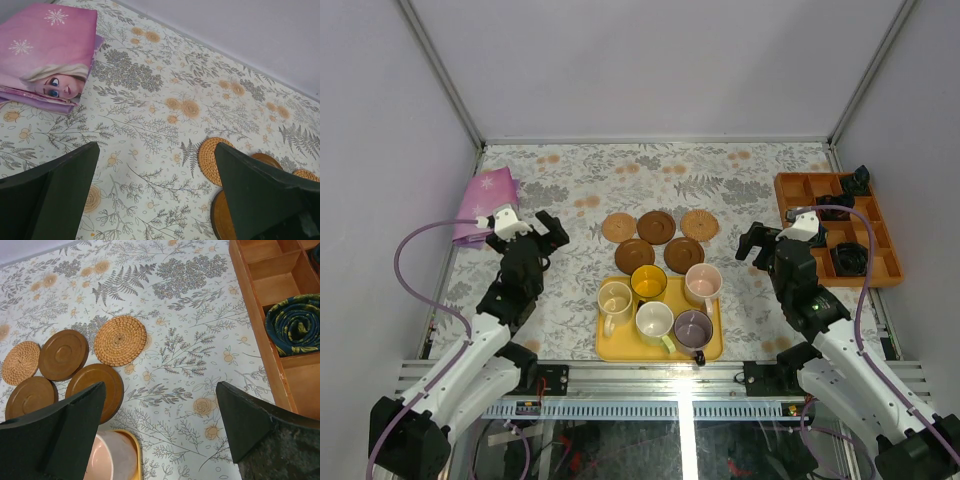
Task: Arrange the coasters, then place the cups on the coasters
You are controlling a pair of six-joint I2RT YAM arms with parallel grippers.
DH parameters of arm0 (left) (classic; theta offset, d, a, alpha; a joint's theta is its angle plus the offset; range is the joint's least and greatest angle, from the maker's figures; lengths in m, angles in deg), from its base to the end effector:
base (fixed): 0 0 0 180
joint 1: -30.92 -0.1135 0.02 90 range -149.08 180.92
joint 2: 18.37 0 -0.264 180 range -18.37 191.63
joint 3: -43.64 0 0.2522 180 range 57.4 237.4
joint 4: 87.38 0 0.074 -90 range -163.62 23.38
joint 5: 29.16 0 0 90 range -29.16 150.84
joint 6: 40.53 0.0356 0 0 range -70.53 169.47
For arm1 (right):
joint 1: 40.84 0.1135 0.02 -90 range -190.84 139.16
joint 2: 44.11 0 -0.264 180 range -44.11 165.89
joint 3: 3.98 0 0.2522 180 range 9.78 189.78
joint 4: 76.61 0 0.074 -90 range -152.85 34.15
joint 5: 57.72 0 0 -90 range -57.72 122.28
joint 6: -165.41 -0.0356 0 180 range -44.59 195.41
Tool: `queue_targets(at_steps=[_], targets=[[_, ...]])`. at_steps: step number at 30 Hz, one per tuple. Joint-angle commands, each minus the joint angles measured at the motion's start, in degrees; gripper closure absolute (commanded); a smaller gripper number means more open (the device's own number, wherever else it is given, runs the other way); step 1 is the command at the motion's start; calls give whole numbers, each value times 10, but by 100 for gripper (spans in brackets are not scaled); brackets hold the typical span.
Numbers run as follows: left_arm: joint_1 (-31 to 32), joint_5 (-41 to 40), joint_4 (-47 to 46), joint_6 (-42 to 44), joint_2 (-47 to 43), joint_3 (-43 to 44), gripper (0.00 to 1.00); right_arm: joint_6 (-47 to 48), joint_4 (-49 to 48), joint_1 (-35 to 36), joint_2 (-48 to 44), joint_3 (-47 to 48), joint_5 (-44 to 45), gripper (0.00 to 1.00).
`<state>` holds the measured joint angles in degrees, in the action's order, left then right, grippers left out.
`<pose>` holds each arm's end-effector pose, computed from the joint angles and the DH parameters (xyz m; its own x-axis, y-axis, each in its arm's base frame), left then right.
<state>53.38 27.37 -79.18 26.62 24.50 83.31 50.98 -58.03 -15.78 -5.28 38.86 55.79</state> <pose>0.1738 -0.0506 0.2585 -0.0981 -0.3100 -0.9457 -0.2377 0.9301 -0.2802 0.1592 0.0588 0.2698 -0.2235 0.3142 -0.9227 0.0590 0.9493 0.3089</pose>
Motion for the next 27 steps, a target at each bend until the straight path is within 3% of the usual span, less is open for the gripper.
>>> queue_targets(at_steps=[1, 27], targets=[[2, -2, -18, 8, 4, 6, 0, 5, -14, 3, -9, 6, 24, 1], [2, -14, -27, -3, 33, 5, 0, 9, -21, 3, 3, 4, 20, 1]])
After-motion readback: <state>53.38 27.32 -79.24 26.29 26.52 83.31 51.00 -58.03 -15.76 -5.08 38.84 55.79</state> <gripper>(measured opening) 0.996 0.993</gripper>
